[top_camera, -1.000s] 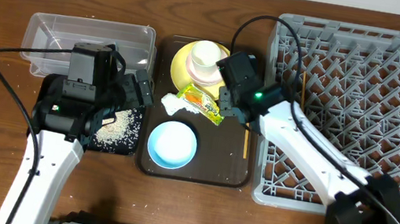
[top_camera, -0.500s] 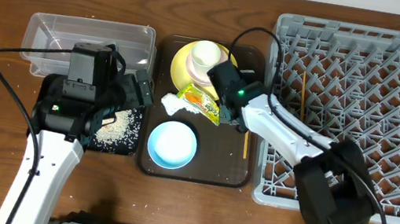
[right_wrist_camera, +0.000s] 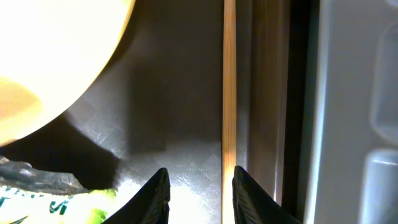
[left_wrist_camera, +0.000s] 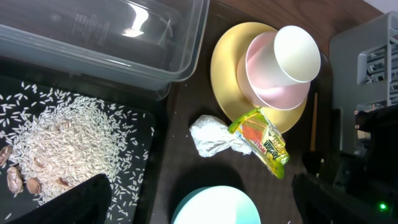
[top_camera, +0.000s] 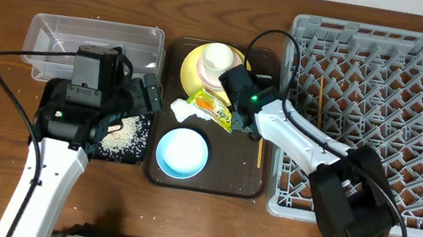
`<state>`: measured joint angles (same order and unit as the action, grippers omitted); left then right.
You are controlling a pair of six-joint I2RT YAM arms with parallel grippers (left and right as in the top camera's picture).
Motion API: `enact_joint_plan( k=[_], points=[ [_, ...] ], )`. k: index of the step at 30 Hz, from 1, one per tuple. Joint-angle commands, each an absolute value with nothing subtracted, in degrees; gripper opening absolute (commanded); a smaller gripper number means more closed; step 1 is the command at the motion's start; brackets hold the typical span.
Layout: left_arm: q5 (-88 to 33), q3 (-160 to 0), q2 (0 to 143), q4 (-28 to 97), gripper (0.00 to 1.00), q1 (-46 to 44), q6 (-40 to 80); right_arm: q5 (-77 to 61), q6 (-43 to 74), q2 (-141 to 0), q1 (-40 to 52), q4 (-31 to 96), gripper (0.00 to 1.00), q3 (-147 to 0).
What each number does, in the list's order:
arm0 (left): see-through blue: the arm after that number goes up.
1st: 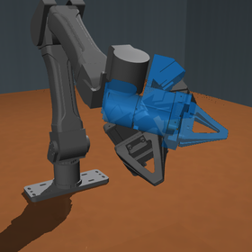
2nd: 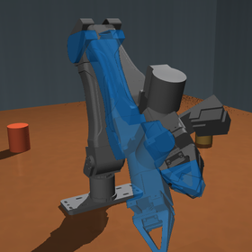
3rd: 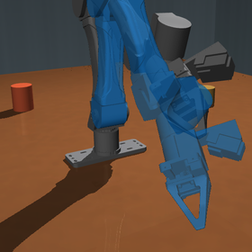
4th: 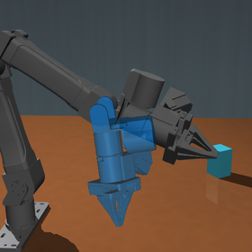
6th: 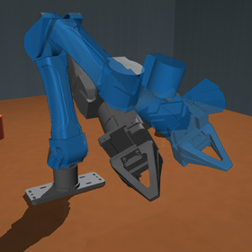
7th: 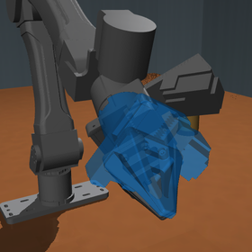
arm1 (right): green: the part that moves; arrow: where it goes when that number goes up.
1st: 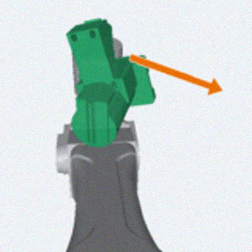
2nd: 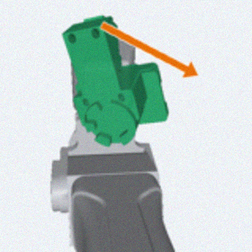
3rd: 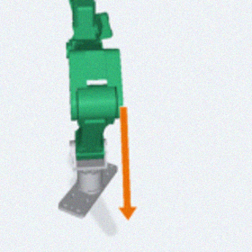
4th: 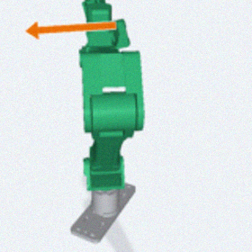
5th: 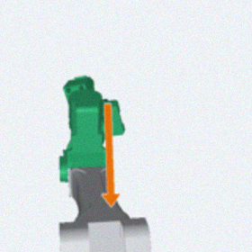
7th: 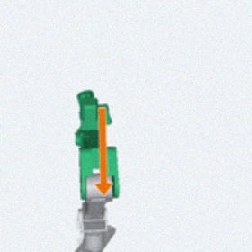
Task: Sort waste into correct bins and load items into the dishwasher rack
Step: 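Return the right gripper to the second chopstick and grasp it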
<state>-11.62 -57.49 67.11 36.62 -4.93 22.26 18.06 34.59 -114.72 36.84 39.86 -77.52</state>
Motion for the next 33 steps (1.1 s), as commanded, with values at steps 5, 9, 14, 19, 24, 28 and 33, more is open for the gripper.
enact_joint_plan(
  k=[5, 9, 14, 19, 24, 28, 33],
  points=[
    [-11.27, -58.26, 67.2, 36.64, 0.95, -4.67, 21.74, 19.75, 36.32, -115.46, 35.14, 38.37, 0.33, -76.05],
    [-11.27, -58.26, 67.26, 36.64, 0.95, -4.67, 21.74, 19.73, 36.16, -115.48, 35.05, 38.28, 0.33, -76.01],
    [-11.27, -58.26, 67.31, 36.64, 0.95, -4.67, 21.74, 19.7, 36.18, -115.55, 35.07, 38.09, 0.34, -75.99],
    [-11.27, -58.26, 67.31, 36.64, 0.95, -4.67, 21.74, 19.22, 36.21, -117.16, 35.03, 37.87, 0.36, -75.96],
    [-11.27, -58.26, 67.31, 36.64, 0.95, -4.67, 21.74, 18.63, 36.16, -118.24, 34.83, 37.45, 0.37, -75.96],
    [-11.27, -58.26, 67.31, 36.64, 0.96, -4.67, 21.74, 18.55, 36.18, -118.24, 34.83, 37.47, 0.38, -75.96],
    [-11.27, -58.26, 67.31, 36.64, 0.95, -4.67, 21.74, 11.05, 36.18, -118.26, 34.83, 35.75, 0.41, -75.96]
  ],
)
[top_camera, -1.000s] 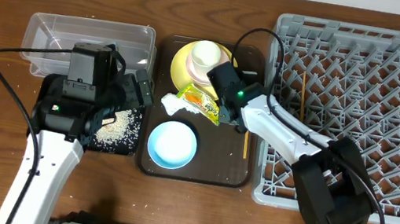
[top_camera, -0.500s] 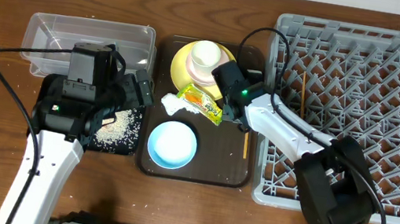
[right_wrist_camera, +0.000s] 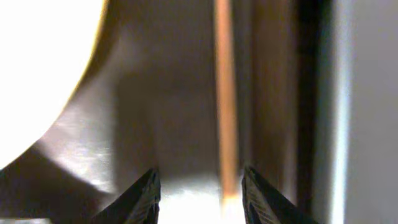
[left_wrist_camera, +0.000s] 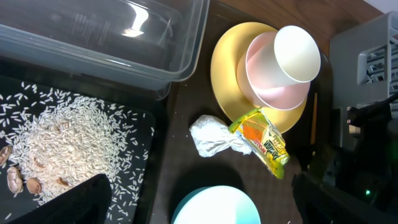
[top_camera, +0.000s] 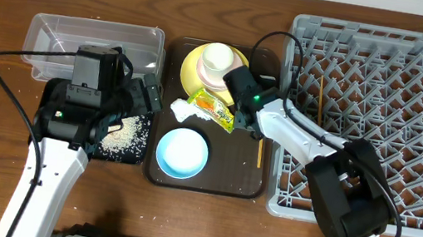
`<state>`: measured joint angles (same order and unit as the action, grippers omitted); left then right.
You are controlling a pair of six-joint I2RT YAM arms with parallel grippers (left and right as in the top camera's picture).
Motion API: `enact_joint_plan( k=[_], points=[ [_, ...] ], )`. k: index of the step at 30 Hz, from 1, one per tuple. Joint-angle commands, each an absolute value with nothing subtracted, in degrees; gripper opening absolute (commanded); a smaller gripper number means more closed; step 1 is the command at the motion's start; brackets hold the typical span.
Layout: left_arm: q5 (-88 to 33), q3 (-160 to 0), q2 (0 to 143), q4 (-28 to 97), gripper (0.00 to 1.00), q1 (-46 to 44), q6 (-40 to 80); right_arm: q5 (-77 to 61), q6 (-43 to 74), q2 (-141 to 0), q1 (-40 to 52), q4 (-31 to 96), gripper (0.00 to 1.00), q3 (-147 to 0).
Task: Sort waste into correct bins and load items into the dishwasher rack
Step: 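Return the right gripper to the second chopstick and grasp it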
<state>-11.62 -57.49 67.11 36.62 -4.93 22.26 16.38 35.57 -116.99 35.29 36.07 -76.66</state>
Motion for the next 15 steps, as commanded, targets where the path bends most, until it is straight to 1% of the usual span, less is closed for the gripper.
enact_joint_plan(
  k=[1, 11, 13, 15],
  points=[
    [-11.27, -58.26, 67.31, 36.64, 0.95, -4.67, 21.74, 9.8, 36.18, -118.26, 34.83, 35.31, 0.42, -75.96],
    [-11.27, -58.26, 67.31, 36.64, 0.95, -4.67, 21.74, 7.73, 34.72, -118.26, 34.65, 34.87, 0.4, -75.96],
    [-11.27, -58.26, 67.31, 36.64, 0.96, -4.67, 21.74, 7.7, 31.92, -118.26, 34.48, 34.92, 0.33, -75.96],
    [-11.27, -58.26, 67.31, 36.64, 0.95, -4.67, 21.74, 7.7, 29.82, -118.26, 34.41, 35.11, 0.3, -75.96]
  ],
)
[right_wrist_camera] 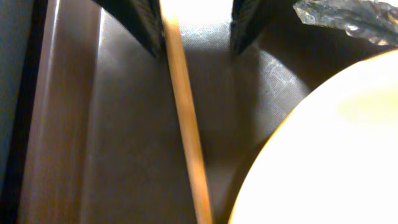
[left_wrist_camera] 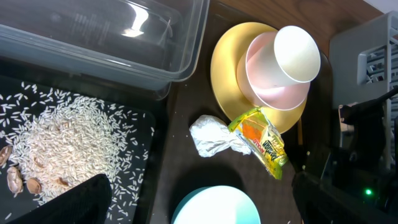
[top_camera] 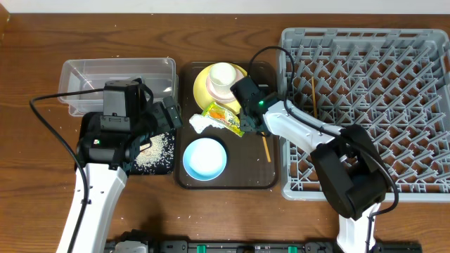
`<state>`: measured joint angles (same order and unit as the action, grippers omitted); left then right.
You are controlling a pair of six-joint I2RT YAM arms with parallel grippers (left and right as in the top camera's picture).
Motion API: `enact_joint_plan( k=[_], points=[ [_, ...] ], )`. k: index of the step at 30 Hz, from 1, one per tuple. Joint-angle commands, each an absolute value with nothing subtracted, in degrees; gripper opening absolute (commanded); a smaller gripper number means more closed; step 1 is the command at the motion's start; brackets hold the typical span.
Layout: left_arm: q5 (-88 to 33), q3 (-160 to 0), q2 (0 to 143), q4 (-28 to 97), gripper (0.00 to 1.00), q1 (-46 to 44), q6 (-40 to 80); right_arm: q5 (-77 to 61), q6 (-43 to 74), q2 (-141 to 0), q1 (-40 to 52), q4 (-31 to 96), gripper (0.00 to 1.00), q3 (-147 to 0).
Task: Sort waste into correct bins and load items into the dishwasher rack
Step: 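Return the right gripper to the second chopstick and grasp it, then carry the second chopstick into the dish rack and insert it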
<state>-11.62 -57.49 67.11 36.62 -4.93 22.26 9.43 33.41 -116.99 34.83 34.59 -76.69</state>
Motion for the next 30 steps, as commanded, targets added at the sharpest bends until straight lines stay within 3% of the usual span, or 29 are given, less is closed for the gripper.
enact_joint_plan(
  k=[1, 17, 21, 30],
  points=[
    [-11.27, -58.26, 67.31, 36.64, 0.95, -4.67, 21.74, 7.7, 29.06, -118.26, 34.41, 35.29, 0.27, -75.96],
    [-11.27, -58.26, 67.31, 36.64, 0.95, -4.67, 21.74, 7.66, 29.08, -118.24, 34.41, 36.03, 0.13, -75.96],
    [-11.27, -58.26, 67.31, 36.64, 0.95, -4.67, 21.74, 7.68, 29.06, -117.58, 34.37, 36.42, 0.01, -76.03],
    [-11.27, -58.26, 67.31, 36.64, 0.95, -4.67, 21.74, 7.66, 29.02, -104.75, 31.9, 37.08, 0.01, -76.14]
  ],
)
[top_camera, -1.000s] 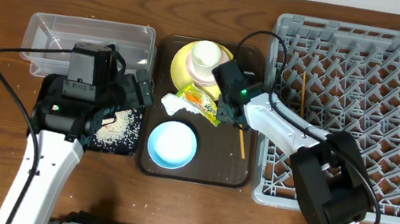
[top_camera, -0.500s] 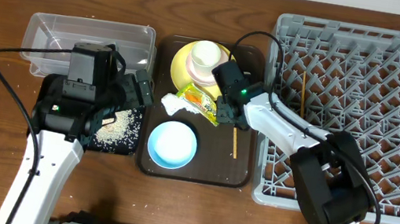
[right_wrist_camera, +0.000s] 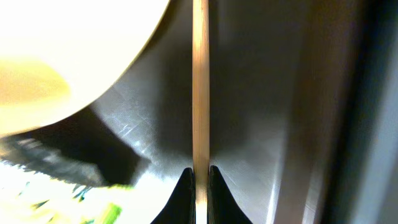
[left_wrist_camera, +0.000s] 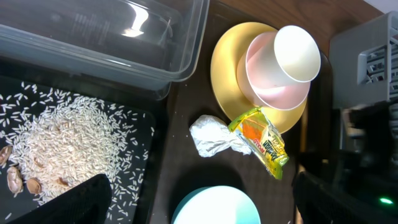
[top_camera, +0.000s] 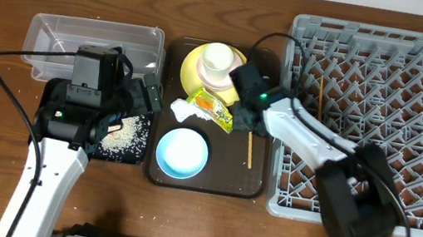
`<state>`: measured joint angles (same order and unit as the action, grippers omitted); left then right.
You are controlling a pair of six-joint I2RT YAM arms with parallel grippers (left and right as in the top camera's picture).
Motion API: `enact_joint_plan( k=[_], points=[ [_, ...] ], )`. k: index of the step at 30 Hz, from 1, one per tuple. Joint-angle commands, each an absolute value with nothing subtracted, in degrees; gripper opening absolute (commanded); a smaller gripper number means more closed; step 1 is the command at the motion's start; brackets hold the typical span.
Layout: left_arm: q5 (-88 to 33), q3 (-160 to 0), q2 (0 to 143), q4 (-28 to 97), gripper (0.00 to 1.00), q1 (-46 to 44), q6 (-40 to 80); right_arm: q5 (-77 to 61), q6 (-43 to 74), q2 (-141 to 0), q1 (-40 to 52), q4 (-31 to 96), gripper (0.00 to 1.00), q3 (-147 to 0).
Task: Sort waste into correct bins and load items into the dishwasher rack
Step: 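Carry the second chopstick into the dish rack and insert it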
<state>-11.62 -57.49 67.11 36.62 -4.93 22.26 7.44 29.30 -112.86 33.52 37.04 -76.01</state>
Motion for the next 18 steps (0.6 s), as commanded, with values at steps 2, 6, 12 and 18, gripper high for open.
enact_joint_plan(
  k=[2, 6, 12, 18],
  points=[
    [-11.27, -58.26, 67.31, 36.64, 0.95, -4.67, 21.74, 7.68, 28.32, -100.6, 30.94, 37.1, 0.01, -76.14],
    [-11.27, -58.26, 67.31, 36.64, 0.95, -4.67, 21.74, 7.66, 26.98, -91.94, 27.9, 37.95, 0.0, -76.14],
    [-11.27, -58.26, 67.31, 36.64, 0.95, -4.67, 21.74, 7.7, 20.95, -83.26, 22.55, 44.12, 0.01, -76.14],
    [-11.27, -58.26, 67.31, 36.64, 0.95, -4.67, 21.74, 7.11, 20.93, -83.18, 15.9, 51.81, 0.01, -76.05]
  ],
)
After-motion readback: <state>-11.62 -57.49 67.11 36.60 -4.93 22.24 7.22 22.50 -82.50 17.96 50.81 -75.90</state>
